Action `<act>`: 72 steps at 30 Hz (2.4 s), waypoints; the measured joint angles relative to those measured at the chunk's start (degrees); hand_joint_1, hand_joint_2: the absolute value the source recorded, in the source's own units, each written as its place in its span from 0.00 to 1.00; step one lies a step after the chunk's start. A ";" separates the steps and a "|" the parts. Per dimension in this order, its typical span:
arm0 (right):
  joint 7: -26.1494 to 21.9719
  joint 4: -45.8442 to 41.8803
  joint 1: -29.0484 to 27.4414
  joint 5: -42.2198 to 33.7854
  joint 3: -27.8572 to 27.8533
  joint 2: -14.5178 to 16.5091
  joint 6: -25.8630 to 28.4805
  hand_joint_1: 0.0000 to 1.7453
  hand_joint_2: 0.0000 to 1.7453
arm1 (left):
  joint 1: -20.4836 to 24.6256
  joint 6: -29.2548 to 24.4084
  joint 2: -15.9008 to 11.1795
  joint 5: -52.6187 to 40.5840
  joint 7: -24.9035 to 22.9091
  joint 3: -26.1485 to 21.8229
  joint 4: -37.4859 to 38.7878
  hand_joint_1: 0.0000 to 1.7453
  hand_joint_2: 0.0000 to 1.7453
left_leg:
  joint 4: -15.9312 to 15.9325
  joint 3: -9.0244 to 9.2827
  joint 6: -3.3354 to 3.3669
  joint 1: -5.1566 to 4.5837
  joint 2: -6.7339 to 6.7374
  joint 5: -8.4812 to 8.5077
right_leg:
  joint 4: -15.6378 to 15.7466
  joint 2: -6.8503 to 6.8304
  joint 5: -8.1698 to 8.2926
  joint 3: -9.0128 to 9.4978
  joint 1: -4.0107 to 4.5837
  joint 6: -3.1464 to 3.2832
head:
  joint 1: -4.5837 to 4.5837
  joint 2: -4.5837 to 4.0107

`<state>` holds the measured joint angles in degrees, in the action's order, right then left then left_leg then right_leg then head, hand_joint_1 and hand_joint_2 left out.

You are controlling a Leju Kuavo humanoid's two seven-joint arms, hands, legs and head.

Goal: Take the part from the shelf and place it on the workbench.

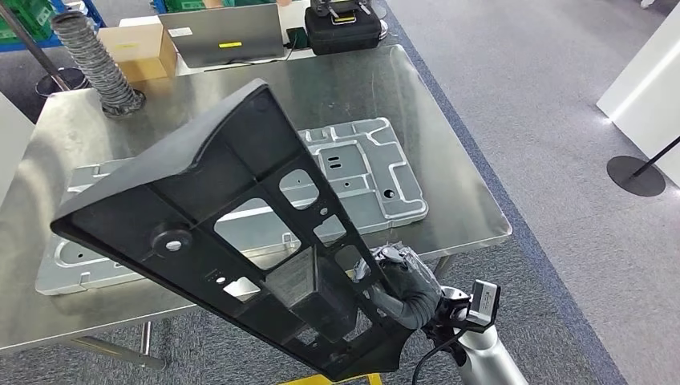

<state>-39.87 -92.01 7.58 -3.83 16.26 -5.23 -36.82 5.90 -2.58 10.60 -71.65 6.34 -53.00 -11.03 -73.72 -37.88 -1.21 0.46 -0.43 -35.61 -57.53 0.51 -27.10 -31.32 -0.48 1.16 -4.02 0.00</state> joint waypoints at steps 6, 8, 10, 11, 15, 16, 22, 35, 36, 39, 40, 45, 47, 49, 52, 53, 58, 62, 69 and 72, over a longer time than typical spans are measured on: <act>0.02 -0.21 -0.20 0.82 -0.35 -0.15 0.39 1.00 1.00 | -0.11 0.37 0.01 -0.40 0.17 0.28 0.04 0.00 0.00 | 13.60 -0.40 0.47 0.24 0.46 12.85 | -0.35 0.17 -3.85 3.79 -0.19 -1.59 | 0.01 0.00; 0.14 -0.48 0.29 1.38 -0.58 -0.37 0.81 1.00 1.00 | -0.04 0.54 0.04 -0.43 0.33 0.33 0.05 0.00 0.00 | 13.87 -0.69 1.46 -0.03 0.47 13.40 | -0.22 0.19 -4.33 3.59 -0.22 -2.38 | 0.01 0.00; 0.45 -0.68 1.60 1.94 -1.09 -0.92 1.08 1.00 1.00 | 0.08 0.74 0.08 -0.48 0.36 0.36 0.05 0.00 0.00 | 14.15 -0.40 2.17 0.00 0.39 13.32 | -1.18 0.02 -5.35 3.43 -0.45 -3.01 | 0.03 0.00; 0.64 -0.72 2.52 2.10 -1.43 -1.28 1.12 1.00 1.00 | 0.27 0.81 0.11 -0.50 0.37 0.37 0.04 0.00 0.00 | 14.32 -0.15 2.49 0.08 0.39 13.17 | -3.24 -0.06 -6.47 2.47 -0.50 -3.25 | 0.02 0.00; 1.23 -0.60 4.78 2.27 -2.51 -2.46 1.13 1.00 1.00 | 0.81 0.94 0.16 -0.53 0.32 0.39 0.03 0.00 0.00 | 14.43 0.46 3.27 -0.14 0.26 12.48 | -16.93 -0.19 -10.63 -6.18 -0.44 -3.53 | 0.02 0.00; 1.30 -0.53 4.91 2.32 -2.67 -2.67 1.13 1.00 1.00 | 0.81 0.94 0.16 -0.53 0.30 0.39 0.03 0.00 0.00 | 14.43 0.69 3.32 -0.26 0.15 12.32 | -17.21 -0.19 -9.48 -7.10 -0.40 -3.37 | 0.02 0.00; 1.46 -0.39 6.56 2.70 -3.03 -3.40 1.34 1.00 1.00 | 0.97 1.03 0.46 -0.52 0.27 0.42 0.05 0.00 0.00 | 14.43 1.68 2.64 -0.93 -0.11 11.63 | -1.79 -0.25 0.14 -2.47 0.75 -1.18 | 0.02 0.00; 11.77 13.87 36.42 6.20 -1.29 -9.30 4.09 1.00 1.00 | 1.27 2.22 0.43 -0.39 1.95 0.42 0.05 0.00 0.00 | 10.91 0.98 0.39 0.20 0.19 10.37 | -1.11 -0.54 0.67 -1.96 -0.01 -1.02 | 0.02 0.00; 11.77 14.48 37.34 6.20 -1.03 -9.52 4.11 1.00 1.00 | 1.28 2.22 0.43 -0.38 1.98 0.42 0.05 0.00 0.00 | 13.17 2.08 0.62 0.15 0.19 10.94 | -1.17 -0.57 0.61 -2.01 0.07 -1.32 | 0.02 0.00; 11.85 15.67 39.02 7.26 0.12 -10.16 5.02 1.00 1.00 | 1.31 2.24 0.44 -0.37 2.05 0.42 0.04 0.00 0.00 | 14.56 2.57 1.60 0.01 0.12 10.98 | -0.98 -0.61 0.58 -2.14 0.12 -2.22 | 0.02 0.00; 12.02 16.28 40.08 8.56 0.84 -10.43 5.90 1.00 1.00 | 1.36 2.24 0.44 -0.37 2.10 0.43 0.04 0.00 0.00 | 14.78 2.65 1.95 0.03 0.11 11.06 | -1.38 -0.62 0.21 -2.31 0.00 -2.52 | 0.03 0.00; 12.87 21.65 48.73 18.98 5.92 -11.89 12.93 1.00 1.00 | 1.61 2.43 0.45 -0.25 2.72 0.48 0.03 0.00 0.00 | 15.20 2.74 2.85 0.07 0.25 11.21 | -13.59 -0.60 -5.74 -8.35 -0.28 -3.46 | 0.02 0.00; 12.88 21.96 49.17 19.59 6.21 -11.93 13.38 1.00 1.00 | 1.61 2.45 0.44 -0.21 2.76 0.48 0.03 0.00 0.00 | 15.20 2.74 2.86 0.06 0.26 11.20 | -14.61 -0.59 -6.11 -8.87 -0.27 -3.50 | 0.02 0.00; 12.93 22.78 50.07 21.33 7.09 -12.00 14.52 1.00 1.00 | 1.60 2.49 0.44 -0.11 2.85 0.47 0.03 0.00 0.00 | 15.18 2.77 2.89 0.06 0.26 11.17 | -16.27 -0.60 -6.45 -9.78 -0.28 -3.55 | 0.02 0.00; 14.50 26.78 55.56 31.12 12.75 -12.17 20.33 1.00 1.00 | 1.57 2.45 0.45 0.17 3.33 0.45 0.04 0.00 0.00 | 14.96 2.98 2.65 -0.06 0.00 10.85 | -11.15 -0.61 -1.84 -8.38 -0.22 -3.26 | 0.03 0.00; 15.71 28.11 57.84 35.36 15.19 -12.19 22.98 1.00 1.00 | 1.54 2.36 0.46 0.22 3.51 0.46 0.04 0.00 0.00 | 14.85 2.90 2.39 -0.15 -0.15 10.73 | -6.66 -0.60 0.48 -6.66 -0.11 -2.93 | 0.03 0.00; 22.83 31.04 61.20 56.97 25.14 -12.16 35.43 1.00 1.00 | 1.32 2.23 0.45 0.18 4.07 0.69 0.04 0.00 0.00 | 13.98 2.51 0.84 -0.23 -0.13 9.86 | -0.73 -0.50 2.59 -4.21 -0.05 -1.21 | 0.02 0.00; 27.20 32.64 58.31 67.11 30.88 -11.04 41.00 1.00 1.00 | 1.27 2.20 0.44 0.33 4.21 0.91 0.05 0.00 0.00 | 2.02 -3.37 0.13 -0.01 0.06 4.83 | -0.35 -0.48 2.58 -3.70 -0.17 -0.40 | 0.02 0.00; 28.18 36.78 53.64 68.04 34.83 -8.07 45.11 1.00 1.00 | 1.10 1.71 0.29 1.00 4.57 0.91 0.04 0.00 0.00 | 14.29 1.24 0.91 -0.13 -0.01 12.20 | -1.16 -0.23 1.69 -3.56 0.10 -1.20 | 0.02 0.00; 27.67 37.59 52.74 67.23 35.05 -7.38 45.12 1.00 1.00 | 0.84 1.48 0.25 1.21 4.65 0.90 0.03 0.00 0.00 | 15.07 1.56 1.72 -0.09 -0.06 12.10 | -1.14 -0.23 1.56 -3.56 0.07 -2.02 | 0.02 0.00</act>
<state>-12.19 -54.42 60.32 63.40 51.31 -12.62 8.30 6.74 -1.10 10.84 -70.44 11.00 -52.10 -10.99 -58.65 -36.32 0.51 0.37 -0.48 -23.50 -58.68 0.29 -25.54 -34.87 -0.41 -0.87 -4.00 0.00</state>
